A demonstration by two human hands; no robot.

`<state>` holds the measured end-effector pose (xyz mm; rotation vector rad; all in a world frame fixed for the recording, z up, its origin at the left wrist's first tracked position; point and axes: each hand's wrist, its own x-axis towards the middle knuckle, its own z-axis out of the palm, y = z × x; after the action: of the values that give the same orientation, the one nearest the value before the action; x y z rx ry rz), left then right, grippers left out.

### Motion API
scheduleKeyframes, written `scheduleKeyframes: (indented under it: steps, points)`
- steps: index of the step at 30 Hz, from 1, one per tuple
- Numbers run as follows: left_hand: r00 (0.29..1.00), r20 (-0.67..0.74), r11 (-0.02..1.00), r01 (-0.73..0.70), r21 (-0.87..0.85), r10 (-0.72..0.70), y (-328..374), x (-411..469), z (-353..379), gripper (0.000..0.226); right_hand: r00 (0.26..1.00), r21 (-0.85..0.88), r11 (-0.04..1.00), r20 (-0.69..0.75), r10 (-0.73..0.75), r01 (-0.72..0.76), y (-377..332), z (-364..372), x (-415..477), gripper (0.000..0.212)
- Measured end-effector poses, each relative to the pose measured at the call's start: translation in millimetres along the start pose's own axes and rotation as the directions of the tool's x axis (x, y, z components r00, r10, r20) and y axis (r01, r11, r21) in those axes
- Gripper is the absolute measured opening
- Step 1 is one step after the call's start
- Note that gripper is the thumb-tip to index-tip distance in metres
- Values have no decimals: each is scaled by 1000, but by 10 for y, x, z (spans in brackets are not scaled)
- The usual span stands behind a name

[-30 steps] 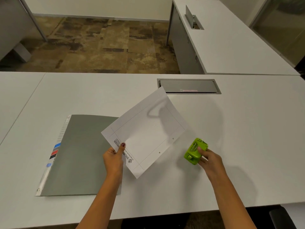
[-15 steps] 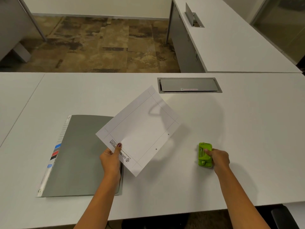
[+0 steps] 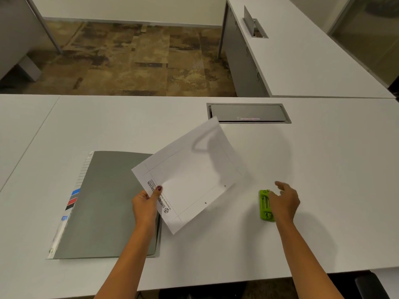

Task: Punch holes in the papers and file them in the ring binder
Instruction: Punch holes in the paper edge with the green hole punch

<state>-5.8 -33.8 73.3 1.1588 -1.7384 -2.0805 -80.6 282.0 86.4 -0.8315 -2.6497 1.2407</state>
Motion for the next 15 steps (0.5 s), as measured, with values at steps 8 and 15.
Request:
scheduleKeyframes:
  steps: [8,15]
  points:
    - [948,277,877,-262,403,155,463,133,39,19,759,57,772,149,-634,633,-649,-8,-133,50]
    - [834,526,666,-490,562,170,946,120,221,17,559,45,633,423,-713,773,-858,105,-111,44]
